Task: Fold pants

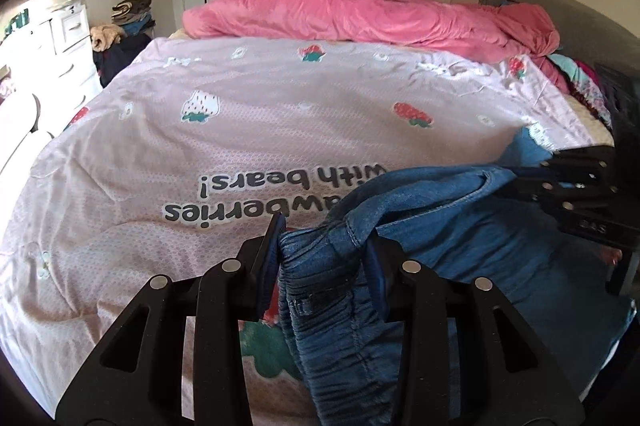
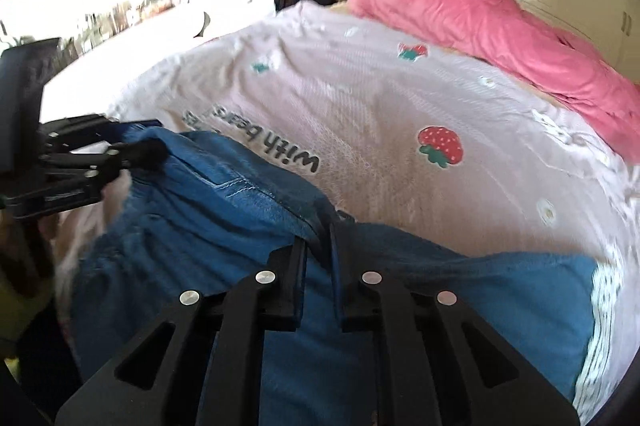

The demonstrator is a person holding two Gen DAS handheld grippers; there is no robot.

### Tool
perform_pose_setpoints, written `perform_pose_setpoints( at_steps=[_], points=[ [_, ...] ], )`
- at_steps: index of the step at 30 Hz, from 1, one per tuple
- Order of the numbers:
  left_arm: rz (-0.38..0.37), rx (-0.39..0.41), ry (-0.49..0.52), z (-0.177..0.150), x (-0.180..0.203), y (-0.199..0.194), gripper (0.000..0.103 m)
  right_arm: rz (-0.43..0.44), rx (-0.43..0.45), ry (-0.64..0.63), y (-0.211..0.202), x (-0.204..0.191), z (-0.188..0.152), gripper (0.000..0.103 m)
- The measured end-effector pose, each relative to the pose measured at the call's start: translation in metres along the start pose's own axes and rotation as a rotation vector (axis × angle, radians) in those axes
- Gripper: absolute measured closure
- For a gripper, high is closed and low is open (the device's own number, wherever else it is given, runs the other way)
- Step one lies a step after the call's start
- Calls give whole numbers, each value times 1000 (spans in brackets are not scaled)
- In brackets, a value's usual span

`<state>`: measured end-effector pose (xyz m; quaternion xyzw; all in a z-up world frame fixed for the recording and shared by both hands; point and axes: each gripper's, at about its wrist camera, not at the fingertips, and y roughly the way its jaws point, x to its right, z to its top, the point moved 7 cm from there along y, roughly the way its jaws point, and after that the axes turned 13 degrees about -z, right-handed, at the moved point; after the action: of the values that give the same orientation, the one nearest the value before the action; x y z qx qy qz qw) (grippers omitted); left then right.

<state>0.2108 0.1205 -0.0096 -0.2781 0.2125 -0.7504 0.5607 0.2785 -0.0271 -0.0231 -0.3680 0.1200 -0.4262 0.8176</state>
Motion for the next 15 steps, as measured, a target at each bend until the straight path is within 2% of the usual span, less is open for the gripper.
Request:
perform_pose_setpoints(
  at_steps=[4,9,15],
  points=[
    [-4,34,23,-1,15,-17,74,3,47,50,-37,-2,-16,93],
    [73,85,113,-7,35,-41,73,3,78,77,-74,-17,-40,93],
    [102,94,77,-33,41,-61,71,-11,138,66,-109,-44,-70,93]
  ],
)
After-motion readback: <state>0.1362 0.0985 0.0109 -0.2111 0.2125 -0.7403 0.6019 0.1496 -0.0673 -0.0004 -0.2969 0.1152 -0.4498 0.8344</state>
